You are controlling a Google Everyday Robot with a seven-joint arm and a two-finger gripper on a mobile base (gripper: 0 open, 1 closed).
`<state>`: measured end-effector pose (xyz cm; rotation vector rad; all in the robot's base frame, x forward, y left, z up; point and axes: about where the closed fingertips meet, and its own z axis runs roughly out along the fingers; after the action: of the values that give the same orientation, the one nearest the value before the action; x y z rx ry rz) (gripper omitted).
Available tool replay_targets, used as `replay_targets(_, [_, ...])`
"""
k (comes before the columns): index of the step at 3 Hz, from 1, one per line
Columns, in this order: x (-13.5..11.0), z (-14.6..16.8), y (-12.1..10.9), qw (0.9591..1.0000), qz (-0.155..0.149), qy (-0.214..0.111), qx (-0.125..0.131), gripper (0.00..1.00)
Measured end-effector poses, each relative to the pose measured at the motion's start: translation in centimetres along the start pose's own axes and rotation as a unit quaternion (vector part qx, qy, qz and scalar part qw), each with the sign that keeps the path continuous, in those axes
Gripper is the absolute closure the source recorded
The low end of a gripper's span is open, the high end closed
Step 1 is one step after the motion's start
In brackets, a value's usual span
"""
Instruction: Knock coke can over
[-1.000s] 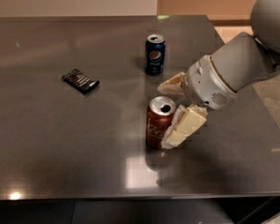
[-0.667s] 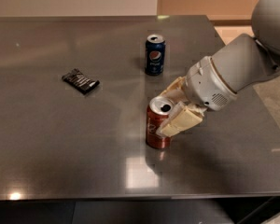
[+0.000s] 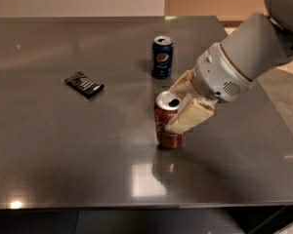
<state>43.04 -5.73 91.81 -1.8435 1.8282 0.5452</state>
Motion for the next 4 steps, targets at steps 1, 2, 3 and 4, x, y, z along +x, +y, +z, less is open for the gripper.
replay_targets(1, [0.2,-1.4,-1.0,0.9957,0.021,0.09,-0.011,1.0])
replay_targets(2, [1.4,-2.1,-2.1,0.9837,0.03,0.176,-0.021,1.0])
replay_targets(3, [1.8,-2.1,-3.3,0.9725,0.025,0.231,-0.022,1.0])
replay_targets(4, [1.9,-1.1,-4.1,0.9648,0.016,0.262,-0.024,0.82])
